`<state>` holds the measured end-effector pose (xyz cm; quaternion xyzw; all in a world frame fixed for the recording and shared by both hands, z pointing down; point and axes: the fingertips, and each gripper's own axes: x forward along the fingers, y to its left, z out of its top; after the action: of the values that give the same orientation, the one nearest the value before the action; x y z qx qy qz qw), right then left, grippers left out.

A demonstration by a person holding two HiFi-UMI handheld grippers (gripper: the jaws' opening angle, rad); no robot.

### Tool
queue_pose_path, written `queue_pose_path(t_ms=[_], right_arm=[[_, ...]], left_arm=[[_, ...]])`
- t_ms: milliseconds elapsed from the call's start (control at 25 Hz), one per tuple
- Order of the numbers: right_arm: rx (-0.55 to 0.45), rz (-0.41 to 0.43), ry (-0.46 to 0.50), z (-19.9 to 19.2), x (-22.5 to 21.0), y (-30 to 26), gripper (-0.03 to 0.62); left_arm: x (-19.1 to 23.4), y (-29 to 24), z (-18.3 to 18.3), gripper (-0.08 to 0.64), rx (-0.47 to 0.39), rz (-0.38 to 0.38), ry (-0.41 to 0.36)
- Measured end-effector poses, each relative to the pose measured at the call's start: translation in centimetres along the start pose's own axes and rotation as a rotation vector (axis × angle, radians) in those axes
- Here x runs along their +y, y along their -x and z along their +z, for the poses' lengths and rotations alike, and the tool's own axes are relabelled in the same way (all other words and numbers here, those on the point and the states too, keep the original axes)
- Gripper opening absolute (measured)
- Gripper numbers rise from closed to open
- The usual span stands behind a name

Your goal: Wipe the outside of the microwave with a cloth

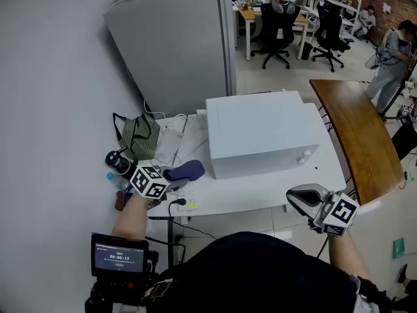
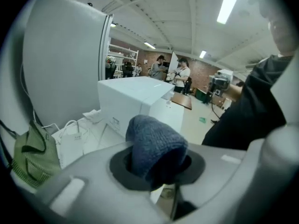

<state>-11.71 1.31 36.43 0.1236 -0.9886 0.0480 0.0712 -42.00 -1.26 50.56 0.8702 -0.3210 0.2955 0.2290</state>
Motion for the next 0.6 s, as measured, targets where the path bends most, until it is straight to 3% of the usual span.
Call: queue_pose_path(t_ms=[120,200,360,480,600], right_arm=[[-0.025,0.011,-0.008,1.0,-0.7,0.5,0.007],[-0.003,0.019,0.01,0.3,-1.4,1.8,0.006],[0.025,-0.009,0.017,-2.3,-4.0,7.8,0.006],[0.012,-0.105,-0.001,-4.0,-7.2,14.3,0.006],[0.005,-0.207,-0.039,-5.5,-9.4,21.0,0.006]], left_arm=[[-3.7,-2.9,3.3,0.075,-0.032,-0.028,-0.073],[-6.4,-6.1,6.7,0.075,-0.023,-0.011,-0.185],[-12.7,-15.8,14.8,0.075,0.019,0.029,-0.524],[-17.4,-24.5,20.3,0.075,0.071,0.045,-0.75],[-19.4,-32.4,23.8,0.075,0.13,0.145,-0.998]])
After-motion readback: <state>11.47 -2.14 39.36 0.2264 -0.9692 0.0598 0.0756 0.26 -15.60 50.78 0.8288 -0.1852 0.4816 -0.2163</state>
